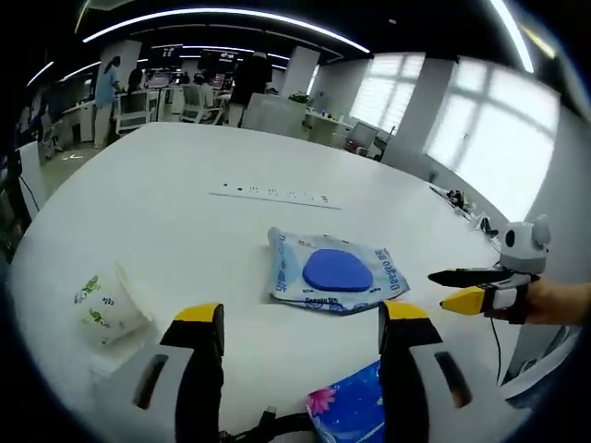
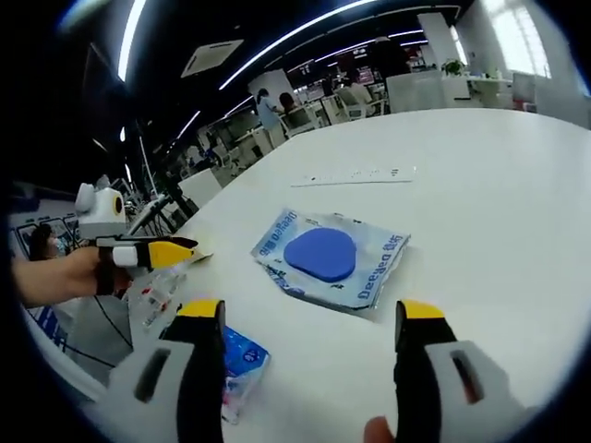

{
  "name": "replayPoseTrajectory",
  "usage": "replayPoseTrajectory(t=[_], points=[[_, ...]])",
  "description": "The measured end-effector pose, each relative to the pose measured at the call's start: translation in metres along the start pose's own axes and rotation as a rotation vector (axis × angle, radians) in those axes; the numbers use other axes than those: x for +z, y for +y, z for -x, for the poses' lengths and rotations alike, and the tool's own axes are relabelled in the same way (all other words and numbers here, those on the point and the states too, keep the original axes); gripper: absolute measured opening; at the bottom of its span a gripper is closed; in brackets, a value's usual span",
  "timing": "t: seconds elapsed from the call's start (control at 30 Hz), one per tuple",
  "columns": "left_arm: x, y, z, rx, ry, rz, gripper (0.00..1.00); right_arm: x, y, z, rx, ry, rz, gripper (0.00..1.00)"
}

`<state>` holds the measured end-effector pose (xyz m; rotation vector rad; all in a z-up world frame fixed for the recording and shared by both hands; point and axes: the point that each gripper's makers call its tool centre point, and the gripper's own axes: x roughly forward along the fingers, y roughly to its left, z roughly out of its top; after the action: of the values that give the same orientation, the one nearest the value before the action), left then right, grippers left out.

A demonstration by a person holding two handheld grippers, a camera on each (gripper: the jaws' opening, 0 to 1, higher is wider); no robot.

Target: Arrange the tabletop items into an orderly group along one side of the table until the central work area is clear of visible clutter.

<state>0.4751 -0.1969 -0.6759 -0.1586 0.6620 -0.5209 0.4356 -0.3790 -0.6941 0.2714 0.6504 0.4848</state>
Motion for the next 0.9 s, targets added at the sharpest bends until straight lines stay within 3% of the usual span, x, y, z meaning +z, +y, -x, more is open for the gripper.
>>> replayPoseTrajectory(t=[0.57,0.9], points=[[-0.036,-0.002,0.027,-0.008,0.043,0.018,0.67,-0.035,0.027,0.014,0.071,0.062,0.001,0.71],[-0.051,0.001,0.041,0.003,0.061,0.03,0.67,-0.043,0.036,0.018,0.094,0.077,-0.007,0.7]])
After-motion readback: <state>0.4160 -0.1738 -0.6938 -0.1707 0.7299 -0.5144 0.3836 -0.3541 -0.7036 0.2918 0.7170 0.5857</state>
